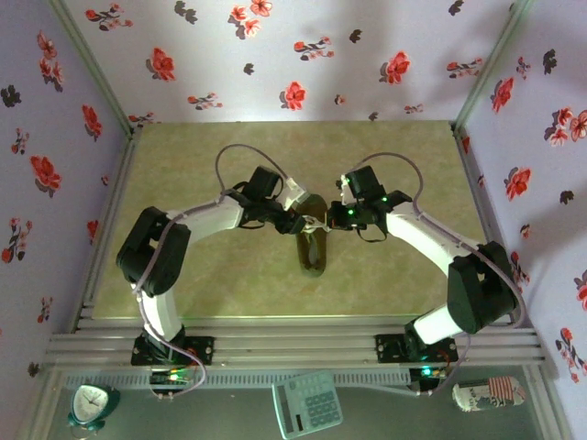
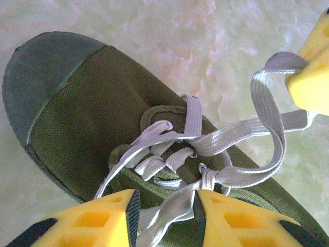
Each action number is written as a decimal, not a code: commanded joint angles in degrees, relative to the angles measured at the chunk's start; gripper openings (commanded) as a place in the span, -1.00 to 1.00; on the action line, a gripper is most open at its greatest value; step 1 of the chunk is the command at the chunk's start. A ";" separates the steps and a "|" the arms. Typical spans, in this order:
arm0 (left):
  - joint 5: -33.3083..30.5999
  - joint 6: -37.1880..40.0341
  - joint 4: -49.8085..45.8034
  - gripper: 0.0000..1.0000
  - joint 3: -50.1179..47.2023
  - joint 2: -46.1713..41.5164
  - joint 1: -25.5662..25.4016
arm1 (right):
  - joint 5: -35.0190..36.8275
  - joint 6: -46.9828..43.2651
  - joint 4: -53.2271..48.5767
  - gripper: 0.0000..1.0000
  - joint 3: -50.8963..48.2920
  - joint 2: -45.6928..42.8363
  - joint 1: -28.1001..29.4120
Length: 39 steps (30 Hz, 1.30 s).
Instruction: Tie the shoes
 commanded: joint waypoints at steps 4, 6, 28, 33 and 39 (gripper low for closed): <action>1.83 0.97 -1.33 -0.39 2.01 2.23 0.39 | -0.68 0.31 0.19 -1.00 1.18 -0.09 -0.17; 1.83 1.04 -1.44 -0.45 2.18 2.36 0.39 | -0.61 0.25 0.23 -1.00 1.14 -0.07 -0.17; 1.48 1.06 -6.10 -1.00 -1.29 -5.45 0.08 | -0.40 -0.62 0.59 -1.00 1.13 0.15 -0.17; 1.49 0.45 -6.48 -1.00 -2.51 -6.26 -1.34 | -1.40 -1.17 2.25 -1.00 0.56 -0.04 -0.17; 1.48 -1.01 -5.48 -1.00 -4.61 -6.41 -2.62 | -1.16 -1.02 4.54 -1.00 -0.80 -1.12 -0.08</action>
